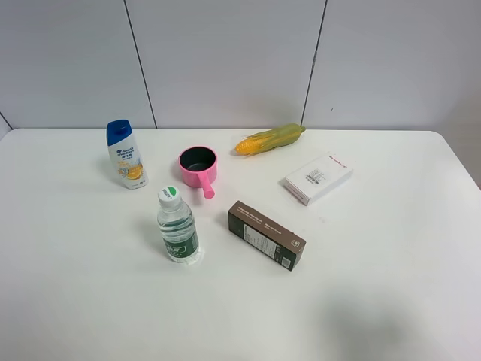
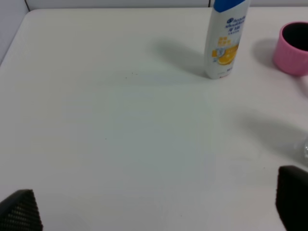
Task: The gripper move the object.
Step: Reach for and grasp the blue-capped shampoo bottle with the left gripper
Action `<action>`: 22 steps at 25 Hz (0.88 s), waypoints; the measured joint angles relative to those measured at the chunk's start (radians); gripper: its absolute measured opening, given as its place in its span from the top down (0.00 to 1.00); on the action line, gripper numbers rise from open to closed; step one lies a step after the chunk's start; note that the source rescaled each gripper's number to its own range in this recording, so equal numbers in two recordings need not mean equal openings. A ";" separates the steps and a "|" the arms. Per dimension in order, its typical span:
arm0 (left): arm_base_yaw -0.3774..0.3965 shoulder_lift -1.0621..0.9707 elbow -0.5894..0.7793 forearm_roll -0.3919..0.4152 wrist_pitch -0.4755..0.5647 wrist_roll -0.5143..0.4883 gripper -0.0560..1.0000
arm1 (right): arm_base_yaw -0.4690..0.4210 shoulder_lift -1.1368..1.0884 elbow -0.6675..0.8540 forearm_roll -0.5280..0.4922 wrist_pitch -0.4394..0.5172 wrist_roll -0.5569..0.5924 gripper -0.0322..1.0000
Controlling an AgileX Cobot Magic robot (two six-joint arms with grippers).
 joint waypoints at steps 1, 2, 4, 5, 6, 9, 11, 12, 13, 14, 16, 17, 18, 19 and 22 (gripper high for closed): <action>0.000 0.000 0.000 0.000 0.000 0.000 0.00 | 0.000 0.000 0.000 0.000 0.000 0.000 0.00; 0.000 0.000 0.000 0.000 0.000 0.000 0.00 | 0.000 0.000 0.000 0.000 0.000 0.000 0.00; 0.000 0.000 0.000 0.000 0.000 0.000 0.00 | 0.000 0.000 0.000 0.000 0.000 0.000 0.00; 0.000 0.000 0.000 0.000 0.000 0.000 0.00 | 0.000 0.000 0.000 0.000 0.000 0.000 0.00; 0.000 0.000 0.000 0.000 0.000 0.000 0.00 | 0.000 0.000 0.000 0.000 0.000 0.000 0.00; 0.000 0.000 0.000 0.000 0.000 0.000 0.00 | 0.000 0.000 0.000 0.000 0.000 0.000 0.00; 0.000 0.000 0.000 0.000 0.000 0.000 0.00 | 0.000 0.000 0.000 0.000 0.000 0.000 0.00; 0.000 0.000 0.000 0.000 0.000 0.000 0.00 | 0.000 0.000 0.000 0.000 0.000 0.000 0.00; 0.000 0.000 0.000 0.000 0.000 0.000 0.00 | 0.000 0.000 0.000 0.000 0.000 0.000 0.00; 0.000 0.000 0.000 0.000 0.000 0.000 0.00 | 0.000 0.000 0.000 0.000 0.000 0.000 0.00; 0.000 0.000 0.000 0.000 0.000 0.000 0.00 | 0.000 0.000 0.000 0.000 0.000 0.000 0.00; 0.000 0.000 0.000 0.000 0.000 0.000 0.00 | 0.000 0.000 0.000 0.000 0.000 0.000 0.00; 0.000 0.000 0.000 0.000 0.000 0.000 0.00 | 0.000 0.000 0.000 0.000 0.000 0.000 0.00; 0.000 0.000 0.000 0.000 0.000 0.000 0.00 | 0.000 0.000 0.000 0.000 0.000 0.000 0.00; 0.000 0.000 0.000 0.000 0.000 0.000 0.00 | 0.000 0.000 0.000 0.000 0.000 0.000 0.00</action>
